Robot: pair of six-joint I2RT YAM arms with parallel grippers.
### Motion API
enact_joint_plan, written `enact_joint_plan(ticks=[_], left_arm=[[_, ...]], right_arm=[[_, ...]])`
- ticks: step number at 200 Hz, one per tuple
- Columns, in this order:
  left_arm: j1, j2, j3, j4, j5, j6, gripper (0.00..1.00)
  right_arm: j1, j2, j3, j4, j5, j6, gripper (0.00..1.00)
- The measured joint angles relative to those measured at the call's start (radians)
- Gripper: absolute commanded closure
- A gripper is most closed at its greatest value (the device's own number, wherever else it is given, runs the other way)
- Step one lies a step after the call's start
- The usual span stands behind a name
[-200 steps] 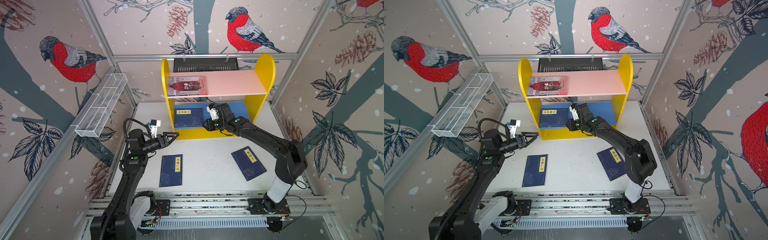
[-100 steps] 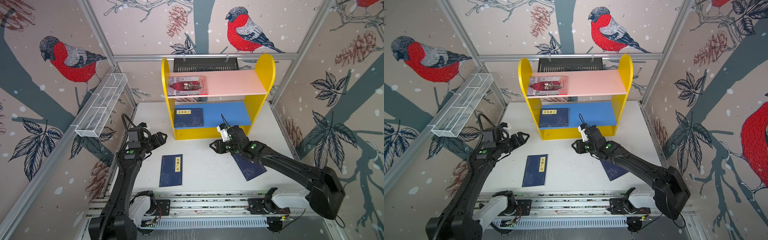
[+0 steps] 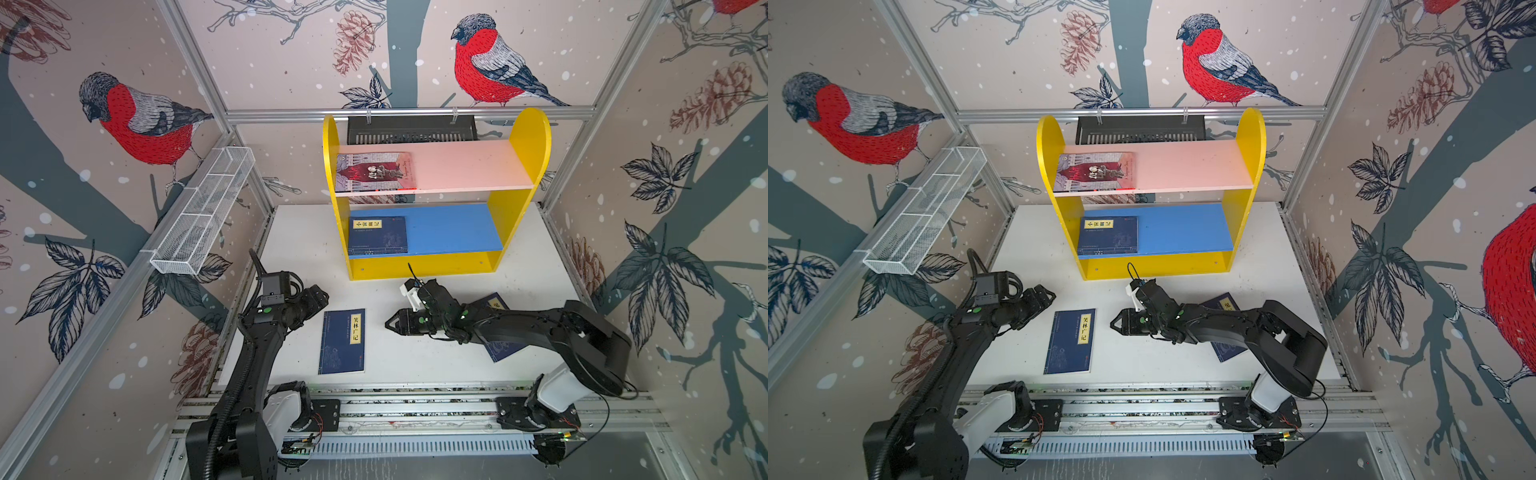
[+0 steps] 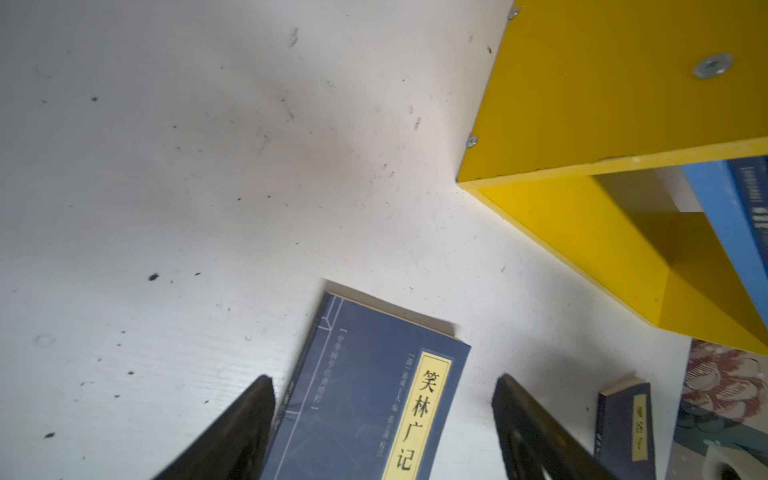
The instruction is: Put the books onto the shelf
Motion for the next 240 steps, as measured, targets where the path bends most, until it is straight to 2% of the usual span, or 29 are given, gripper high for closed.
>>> enact_joint_plan(ticks=[39,76,135,211,240], left_arm=[[0.005,0.015,-0.032,-0.002,-0.043,-0.028,0.18],[0.006,0.049,-0.049,0.008,-0.014,-0.03,0.19],[0.006,0.058,-0.057,0.018,0.011,-0.031,0.21],[0.006,0.046,-0.063,0.036,0.042,-0.034,0.24],[0.006,0.042,-0.064,0.037,0.045,-0.035,0.24]], right_arm=[[0.044,0.138,0.083,0.045,-0.006,0.053,0.52],[0.069,0.239,0.165,0.064,-0.025,0.081,0.53],[0.065,0.321,0.232,0.062,-0.055,0.099,0.54],[0.063,0.37,0.28,0.061,-0.077,0.099,0.71],[0.063,0.377,0.284,0.061,-0.084,0.099,0.73]])
